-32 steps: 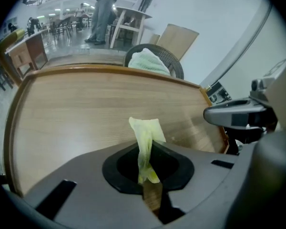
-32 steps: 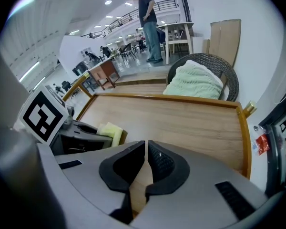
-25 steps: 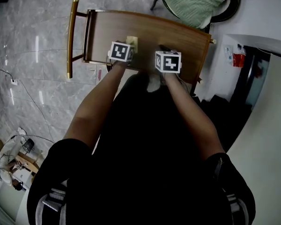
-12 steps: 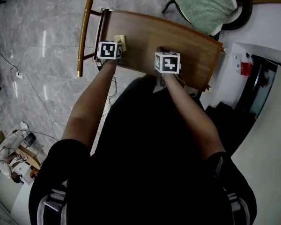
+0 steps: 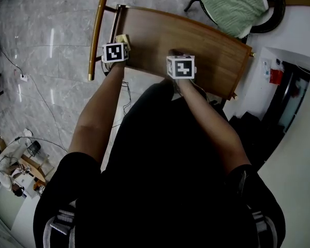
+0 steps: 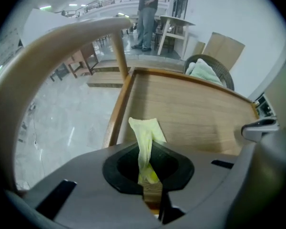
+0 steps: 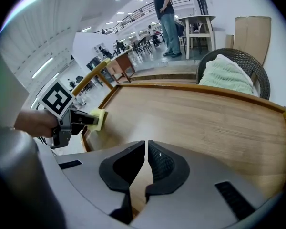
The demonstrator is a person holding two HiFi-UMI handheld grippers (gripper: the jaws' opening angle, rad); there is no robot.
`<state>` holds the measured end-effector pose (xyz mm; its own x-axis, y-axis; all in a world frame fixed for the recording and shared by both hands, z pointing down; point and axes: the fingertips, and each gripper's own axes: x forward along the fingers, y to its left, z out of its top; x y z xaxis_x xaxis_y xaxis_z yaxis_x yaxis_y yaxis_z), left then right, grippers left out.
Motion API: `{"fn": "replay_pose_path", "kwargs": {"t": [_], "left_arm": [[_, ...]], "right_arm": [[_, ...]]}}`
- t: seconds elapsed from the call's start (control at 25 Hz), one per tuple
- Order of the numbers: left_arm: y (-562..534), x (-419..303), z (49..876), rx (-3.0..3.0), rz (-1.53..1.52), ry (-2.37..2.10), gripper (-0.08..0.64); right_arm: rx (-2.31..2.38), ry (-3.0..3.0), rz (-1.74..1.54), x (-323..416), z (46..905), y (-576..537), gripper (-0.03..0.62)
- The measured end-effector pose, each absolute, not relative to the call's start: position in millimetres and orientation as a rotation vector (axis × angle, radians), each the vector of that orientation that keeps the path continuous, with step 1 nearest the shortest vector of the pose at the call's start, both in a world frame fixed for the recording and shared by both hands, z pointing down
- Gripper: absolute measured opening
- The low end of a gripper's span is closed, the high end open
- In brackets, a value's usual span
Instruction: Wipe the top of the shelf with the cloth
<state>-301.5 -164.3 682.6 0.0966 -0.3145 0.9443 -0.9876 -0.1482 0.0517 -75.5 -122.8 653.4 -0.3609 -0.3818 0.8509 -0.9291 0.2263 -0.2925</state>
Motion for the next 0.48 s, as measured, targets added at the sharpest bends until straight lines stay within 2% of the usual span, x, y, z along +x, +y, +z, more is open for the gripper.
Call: {"fn": "replay_pose_path", "kwargs": {"t": [0.32,0.48], "left_arm": [[-164.1,-325.1,684.1,1.486,1.021,-1.467,0.032],[-170.2,-274.4,663.5,1.612,0.974,-1.431,0.032]], "right_arm": [[1.273,-1.839,1.091,-35.6,641.1,-114.9,0.032],[1.340,-1.832,1.089,4.3,632.3,-109.5,0.032]]}}
